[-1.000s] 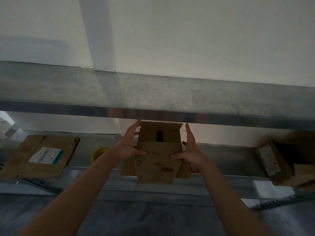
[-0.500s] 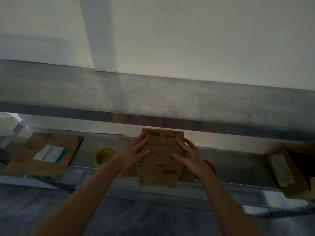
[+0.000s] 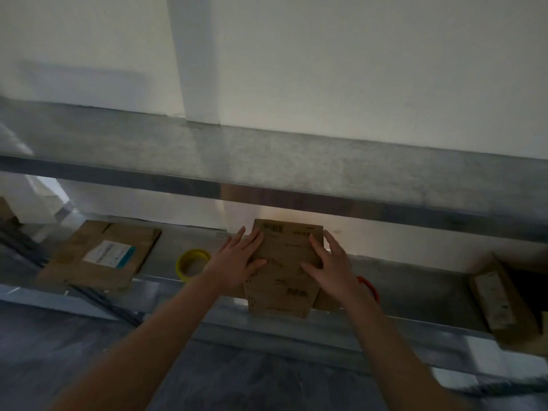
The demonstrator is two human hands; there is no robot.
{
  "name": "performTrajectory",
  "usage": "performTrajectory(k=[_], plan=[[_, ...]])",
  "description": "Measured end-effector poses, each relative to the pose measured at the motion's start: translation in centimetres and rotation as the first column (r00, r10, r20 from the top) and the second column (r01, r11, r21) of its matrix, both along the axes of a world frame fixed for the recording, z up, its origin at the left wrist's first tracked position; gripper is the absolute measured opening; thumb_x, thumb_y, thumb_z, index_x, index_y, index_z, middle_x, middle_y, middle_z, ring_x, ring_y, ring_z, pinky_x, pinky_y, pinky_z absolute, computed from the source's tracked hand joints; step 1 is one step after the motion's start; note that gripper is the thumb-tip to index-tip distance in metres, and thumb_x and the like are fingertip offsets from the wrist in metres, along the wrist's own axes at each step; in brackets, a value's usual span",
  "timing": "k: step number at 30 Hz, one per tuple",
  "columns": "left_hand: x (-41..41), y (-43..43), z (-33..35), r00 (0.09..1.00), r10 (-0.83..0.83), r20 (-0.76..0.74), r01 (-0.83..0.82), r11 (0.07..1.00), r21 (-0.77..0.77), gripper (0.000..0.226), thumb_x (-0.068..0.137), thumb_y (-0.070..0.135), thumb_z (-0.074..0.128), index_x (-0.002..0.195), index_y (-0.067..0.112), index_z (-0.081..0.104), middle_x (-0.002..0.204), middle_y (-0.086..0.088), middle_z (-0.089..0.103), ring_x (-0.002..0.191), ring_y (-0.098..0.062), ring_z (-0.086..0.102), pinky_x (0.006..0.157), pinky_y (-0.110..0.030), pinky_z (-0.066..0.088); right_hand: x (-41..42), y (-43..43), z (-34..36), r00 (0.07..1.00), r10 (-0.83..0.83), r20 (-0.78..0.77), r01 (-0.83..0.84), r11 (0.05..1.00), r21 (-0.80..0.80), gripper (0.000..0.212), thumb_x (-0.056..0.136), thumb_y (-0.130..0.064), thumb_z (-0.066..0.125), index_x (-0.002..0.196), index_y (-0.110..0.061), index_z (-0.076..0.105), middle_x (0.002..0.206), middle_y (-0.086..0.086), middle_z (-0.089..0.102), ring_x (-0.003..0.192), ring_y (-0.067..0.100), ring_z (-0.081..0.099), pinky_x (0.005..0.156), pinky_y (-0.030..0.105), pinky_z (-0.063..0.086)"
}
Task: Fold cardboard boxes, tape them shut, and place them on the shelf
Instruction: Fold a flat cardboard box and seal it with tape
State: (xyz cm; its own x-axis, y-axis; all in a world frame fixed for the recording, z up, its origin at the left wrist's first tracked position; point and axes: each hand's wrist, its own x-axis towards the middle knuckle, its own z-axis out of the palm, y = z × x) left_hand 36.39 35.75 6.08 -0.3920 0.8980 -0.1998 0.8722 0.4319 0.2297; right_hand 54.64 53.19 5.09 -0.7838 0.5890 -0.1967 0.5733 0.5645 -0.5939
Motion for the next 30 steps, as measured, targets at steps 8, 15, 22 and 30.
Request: performTrajectory(k=[8, 15, 22, 30], plan=[[-0.7, -1.6, 2.2, 0.983, -0.074, -0.168, 0.088, 0.993, 0.075, 0.077, 0.081, 0.073, -0.009, 0.146, 0.033, -0.019, 0.159, 0.006, -0.013, 0.147, -0.018, -0.008, 0.121, -0.040, -0.001, -1.1, -5.0, 2.7, 0.985, 0.174, -0.005, -0.146, 0.842, 0.520, 0.075, 0.090, -0.067, 0.014, 0.153, -0.029, 0.027, 0.163, 0.004, 0.018, 0.151, 0.028, 0.009, 0.121, 0.050, 0.000], [-6.8, -8.9, 1.0, 0.955, -0.058, -0.291, 0.079, 0.995, 0.060, 0.079, 0.084, 0.070, -0.005, 0.152, 0.029, -0.004, 0.158, 0.007, -0.008, 0.146, -0.017, -0.011, 0.120, -0.039, -0.002, -6.3, -13.0, 2.6, 0.936, 0.350, 0.024, -0.291, 0.736, 0.611, 0.059, 0.098, -0.051, 0.035, 0.149, -0.022, 0.038, 0.162, 0.011, 0.018, 0.151, 0.028, 0.000, 0.119, 0.048, -0.008], [-13.8, -14.3, -4.1, 0.967, -0.151, -0.205, 0.132, 0.986, -0.105, 0.088, 0.082, 0.075, -0.002, 0.153, 0.024, 0.008, 0.160, 0.006, -0.001, 0.148, -0.022, -0.002, 0.115, -0.035, -0.007, -13.0, -19.6, -2.7, 0.955, 0.295, 0.001, -0.219, 0.706, 0.673, 0.059, 0.090, -0.046, 0.048, 0.142, -0.018, 0.051, 0.150, 0.009, 0.046, 0.145, 0.030, 0.028, 0.121, 0.048, 0.015], [-16.8, -14.9, -10.8, 0.957, -0.288, -0.046, 0.271, 0.938, -0.217, 0.085, 0.082, 0.057, -0.004, 0.153, 0.016, 0.018, 0.161, -0.003, 0.011, 0.149, -0.025, 0.003, 0.119, -0.043, 0.001, -15.2, -21.1, -12.5, 0.962, -0.113, 0.247, 0.007, 0.920, 0.392, 0.075, 0.063, -0.053, 0.082, 0.126, -0.017, 0.066, 0.126, 0.006, 0.066, 0.125, 0.031, 0.057, 0.097, 0.043, 0.053]])
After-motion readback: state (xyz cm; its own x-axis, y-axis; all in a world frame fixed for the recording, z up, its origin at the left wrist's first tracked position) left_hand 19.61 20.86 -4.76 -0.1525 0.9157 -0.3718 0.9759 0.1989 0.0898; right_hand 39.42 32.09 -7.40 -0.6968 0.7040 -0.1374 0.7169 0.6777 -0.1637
